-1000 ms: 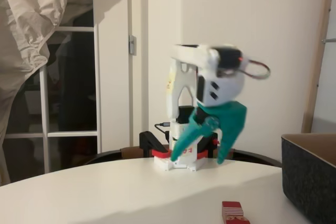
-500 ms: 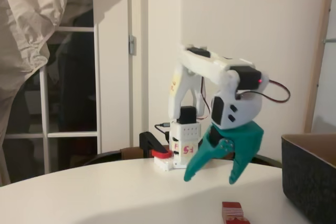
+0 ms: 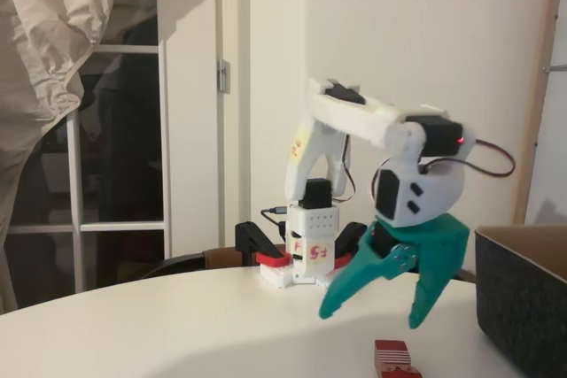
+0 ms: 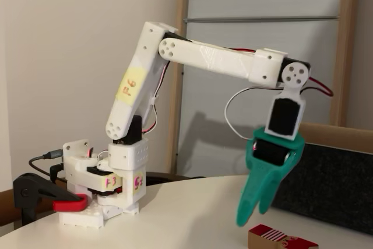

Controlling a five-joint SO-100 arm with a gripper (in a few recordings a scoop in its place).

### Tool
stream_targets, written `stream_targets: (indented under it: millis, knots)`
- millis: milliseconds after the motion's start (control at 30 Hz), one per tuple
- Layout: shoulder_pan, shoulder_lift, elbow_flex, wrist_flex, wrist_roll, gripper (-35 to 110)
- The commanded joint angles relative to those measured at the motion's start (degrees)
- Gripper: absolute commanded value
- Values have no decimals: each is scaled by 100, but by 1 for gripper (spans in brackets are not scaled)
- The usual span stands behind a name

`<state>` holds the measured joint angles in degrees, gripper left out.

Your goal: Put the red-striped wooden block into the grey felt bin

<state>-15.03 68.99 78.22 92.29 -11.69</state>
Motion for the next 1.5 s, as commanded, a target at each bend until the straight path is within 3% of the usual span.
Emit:
stream_targets:
  millis: [0,1067,1467]
  knots:
    - [-193,79,-132,53,-167,38]
    - [-202,-1143,-712,-492,-369,40]
    - [44,-1336,-712,-589,-229,35]
